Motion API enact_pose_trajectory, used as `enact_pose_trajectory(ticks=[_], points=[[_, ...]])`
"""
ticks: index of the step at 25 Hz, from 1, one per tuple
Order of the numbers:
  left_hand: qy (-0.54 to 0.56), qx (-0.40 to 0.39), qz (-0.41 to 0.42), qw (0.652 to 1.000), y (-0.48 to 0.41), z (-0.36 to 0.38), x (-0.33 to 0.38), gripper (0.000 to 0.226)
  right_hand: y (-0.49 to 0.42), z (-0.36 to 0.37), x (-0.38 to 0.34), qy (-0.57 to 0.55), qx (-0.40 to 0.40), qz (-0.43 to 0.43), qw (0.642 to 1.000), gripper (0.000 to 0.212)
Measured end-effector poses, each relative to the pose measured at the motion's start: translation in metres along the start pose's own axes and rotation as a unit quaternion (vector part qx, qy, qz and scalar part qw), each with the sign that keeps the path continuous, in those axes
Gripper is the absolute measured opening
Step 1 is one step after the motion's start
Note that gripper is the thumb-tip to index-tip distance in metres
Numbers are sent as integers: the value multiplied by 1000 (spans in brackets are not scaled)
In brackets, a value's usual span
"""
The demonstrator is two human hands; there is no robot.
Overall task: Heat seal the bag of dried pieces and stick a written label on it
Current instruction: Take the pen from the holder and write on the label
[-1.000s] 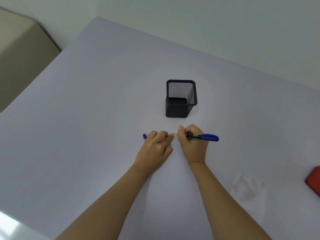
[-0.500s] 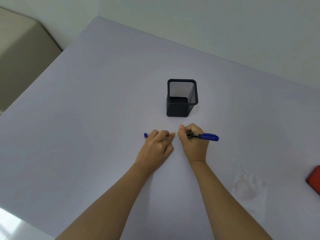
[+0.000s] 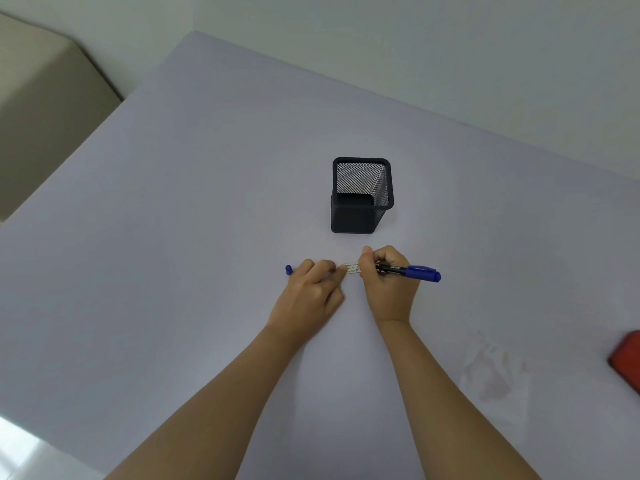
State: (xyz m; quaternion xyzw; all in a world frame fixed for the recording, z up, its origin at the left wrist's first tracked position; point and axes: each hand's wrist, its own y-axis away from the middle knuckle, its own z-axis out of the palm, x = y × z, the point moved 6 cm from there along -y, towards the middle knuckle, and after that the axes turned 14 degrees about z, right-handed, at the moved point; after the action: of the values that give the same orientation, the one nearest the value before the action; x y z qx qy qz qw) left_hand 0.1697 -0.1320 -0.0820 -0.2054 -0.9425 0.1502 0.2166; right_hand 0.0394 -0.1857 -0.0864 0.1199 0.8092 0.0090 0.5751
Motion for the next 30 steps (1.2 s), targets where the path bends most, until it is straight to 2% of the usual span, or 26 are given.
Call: enact_pose_trajectory(ticks=[11, 30], points=[[8, -4, -1, 1000, 1, 0, 0, 34, 2, 3, -4, 16, -16, -19, 1000, 30], [17, -1, 4, 1000, 0, 1, 0, 33, 0, -1, -4, 6, 16, 1, 1000, 31]])
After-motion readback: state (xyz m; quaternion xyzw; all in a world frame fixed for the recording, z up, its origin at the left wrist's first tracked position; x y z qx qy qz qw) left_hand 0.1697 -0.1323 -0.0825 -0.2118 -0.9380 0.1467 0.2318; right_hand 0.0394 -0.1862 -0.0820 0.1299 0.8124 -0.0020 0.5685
